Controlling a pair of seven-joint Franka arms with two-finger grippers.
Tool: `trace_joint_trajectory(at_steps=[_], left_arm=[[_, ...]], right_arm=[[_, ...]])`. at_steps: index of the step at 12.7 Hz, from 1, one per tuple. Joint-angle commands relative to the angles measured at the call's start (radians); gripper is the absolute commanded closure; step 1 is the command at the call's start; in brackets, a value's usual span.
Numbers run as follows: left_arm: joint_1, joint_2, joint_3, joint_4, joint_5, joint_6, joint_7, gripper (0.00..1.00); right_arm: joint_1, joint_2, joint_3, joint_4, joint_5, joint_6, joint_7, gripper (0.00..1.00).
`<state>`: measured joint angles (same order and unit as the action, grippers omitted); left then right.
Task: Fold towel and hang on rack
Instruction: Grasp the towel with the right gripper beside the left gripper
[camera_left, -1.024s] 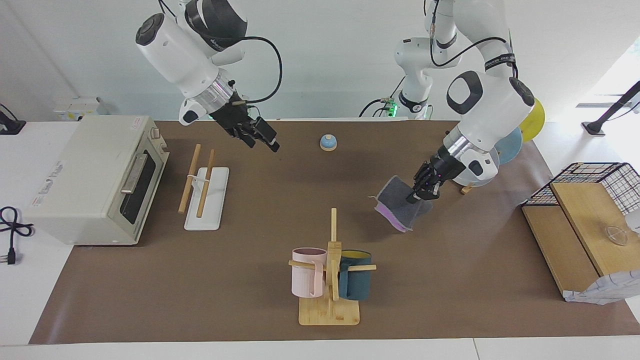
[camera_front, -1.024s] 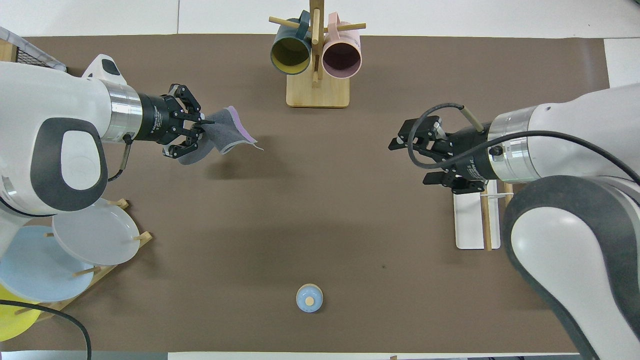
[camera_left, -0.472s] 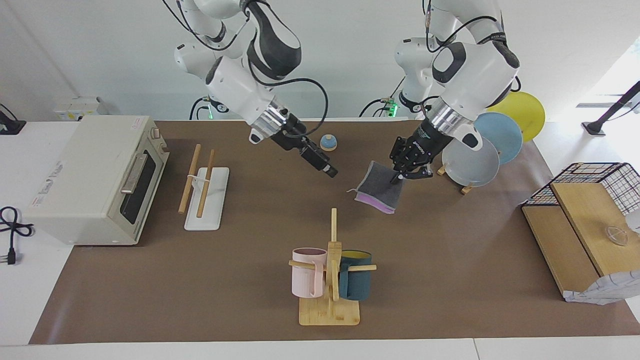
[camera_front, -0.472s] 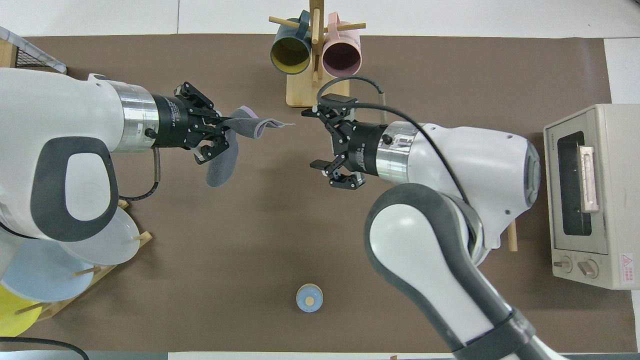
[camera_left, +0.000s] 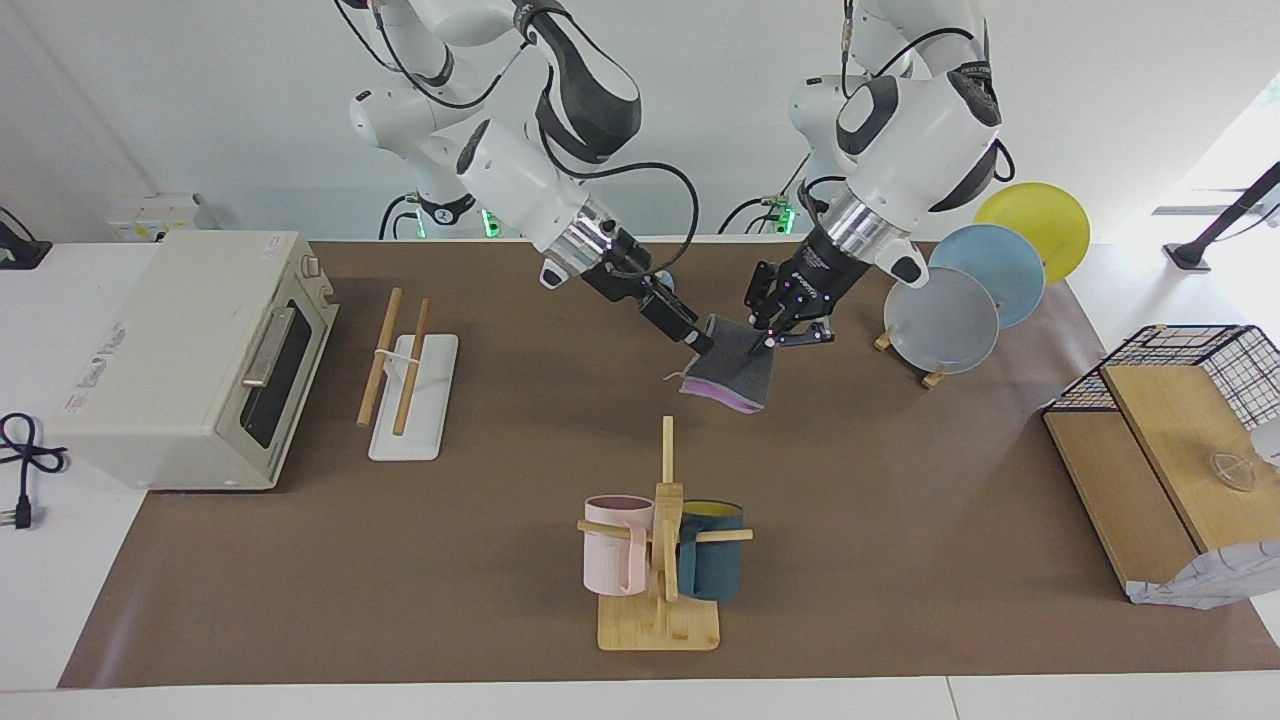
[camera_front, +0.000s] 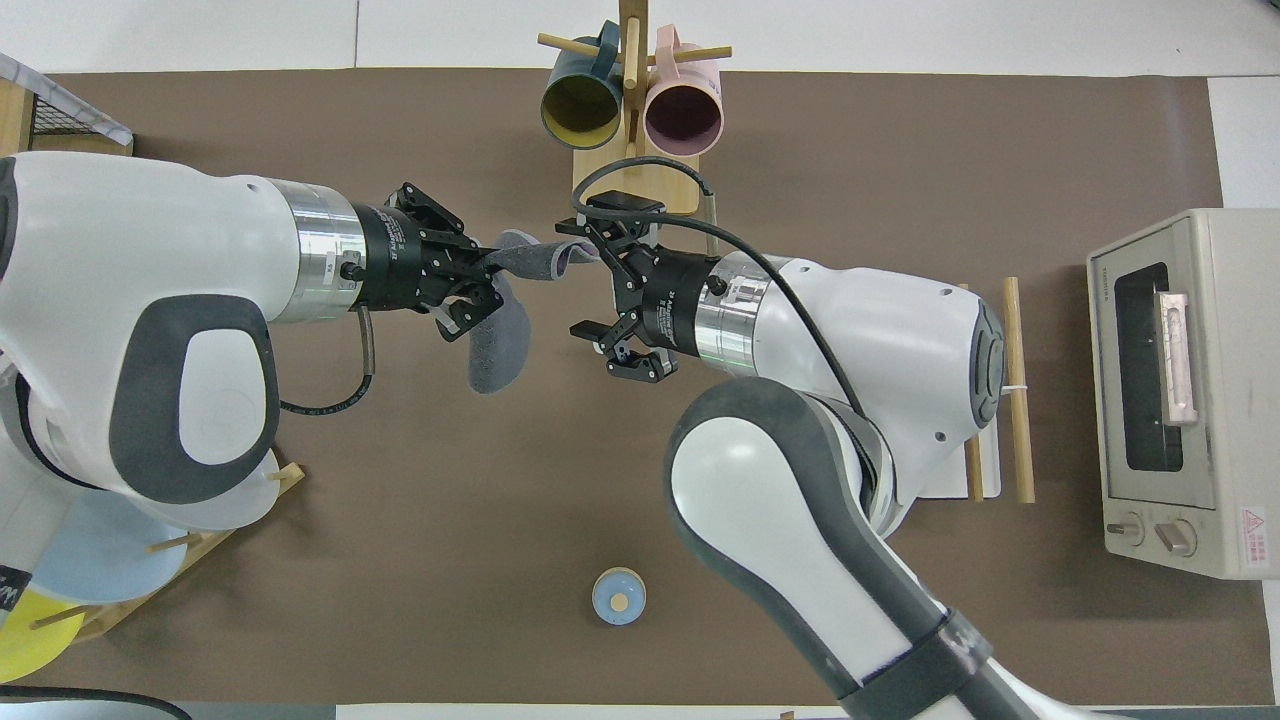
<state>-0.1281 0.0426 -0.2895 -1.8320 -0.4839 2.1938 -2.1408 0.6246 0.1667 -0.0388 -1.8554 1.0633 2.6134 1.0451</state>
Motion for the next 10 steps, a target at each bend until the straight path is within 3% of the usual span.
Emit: trace_joint_trajectory(at_steps=[1, 2, 3, 4, 5, 6, 7, 10], left_arm=[[-0.019, -0.015, 0.007, -0.013, 0.007, 0.014, -0.030, 1.00], [-0.019, -0.015, 0.007, -0.012, 0.007, 0.015, -0.030, 1.00], [-0.019, -0.015, 0.007, -0.013, 0.007, 0.015, -0.031, 1.00], [-0.019, -0.015, 0.007, -0.013, 0.007, 0.015, -0.031, 1.00], [-0.019, -0.015, 0.007, -0.012, 0.007, 0.015, -0.033, 1.00], [-0.019, -0.015, 0.007, -0.013, 0.007, 0.015, -0.034, 1.00], [-0.019, -0.015, 0.007, -0.012, 0.007, 0.017, -0.043, 1.00], [-0.019, -0.015, 0.007, -0.012, 0.007, 0.017, -0.050, 1.00]], right_arm=[[0.000, 0.019, -0.003, 0.024, 0.026, 0.017, -0.014, 0.00], [0.004, 0.020, -0.003, 0.024, 0.026, 0.028, -0.016, 0.00], [0.003, 0.034, -0.003, 0.036, 0.024, 0.042, -0.016, 0.06], [0.010, 0.048, -0.003, 0.053, 0.021, 0.042, -0.016, 0.31], [0.000, 0.048, -0.003, 0.055, 0.020, 0.033, -0.028, 0.67], [-0.003, 0.050, -0.003, 0.062, 0.020, 0.024, -0.034, 0.94], [-0.002, 0.050, -0.003, 0.064, 0.021, 0.027, -0.037, 1.00], [-0.003, 0.050, -0.003, 0.061, 0.018, 0.023, -0.088, 1.00]])
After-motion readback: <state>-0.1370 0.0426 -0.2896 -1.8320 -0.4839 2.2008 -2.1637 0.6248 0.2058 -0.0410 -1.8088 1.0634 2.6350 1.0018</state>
